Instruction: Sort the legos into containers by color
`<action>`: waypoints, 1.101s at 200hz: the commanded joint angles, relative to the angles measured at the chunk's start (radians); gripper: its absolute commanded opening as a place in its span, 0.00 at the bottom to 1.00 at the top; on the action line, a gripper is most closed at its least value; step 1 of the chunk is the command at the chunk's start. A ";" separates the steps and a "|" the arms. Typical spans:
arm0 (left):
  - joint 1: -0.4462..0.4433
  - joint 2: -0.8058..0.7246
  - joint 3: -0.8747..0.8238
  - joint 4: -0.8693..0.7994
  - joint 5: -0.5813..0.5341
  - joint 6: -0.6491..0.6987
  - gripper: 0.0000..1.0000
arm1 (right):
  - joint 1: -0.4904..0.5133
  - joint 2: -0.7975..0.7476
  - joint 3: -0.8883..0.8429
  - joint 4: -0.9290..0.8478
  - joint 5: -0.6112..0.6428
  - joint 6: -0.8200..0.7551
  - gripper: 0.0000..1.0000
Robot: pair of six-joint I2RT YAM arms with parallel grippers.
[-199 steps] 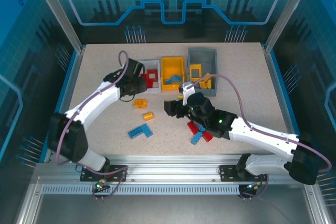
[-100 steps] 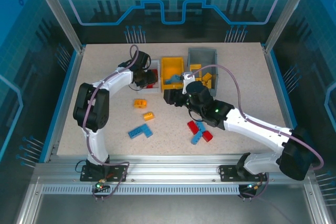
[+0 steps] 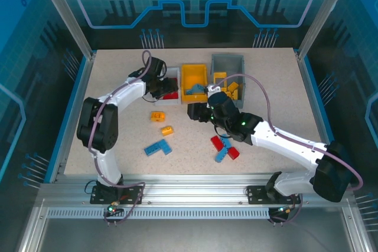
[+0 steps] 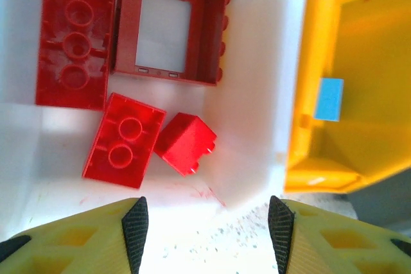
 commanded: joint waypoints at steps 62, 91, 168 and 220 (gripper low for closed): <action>-0.210 -0.495 -0.319 0.025 0.055 -0.048 0.59 | -0.064 0.022 -0.108 -0.522 0.057 -0.011 0.67; -0.350 -0.671 -0.468 0.087 0.060 -0.135 0.61 | -0.106 0.110 -0.118 -0.512 -0.047 -0.083 0.69; -0.435 -0.831 -0.607 0.180 0.098 -0.213 0.65 | -0.185 0.235 -0.086 -0.505 -0.081 -0.128 0.51; -0.439 -0.803 -0.588 0.195 0.108 -0.210 0.65 | -0.206 0.234 -0.108 -0.486 -0.077 -0.128 0.40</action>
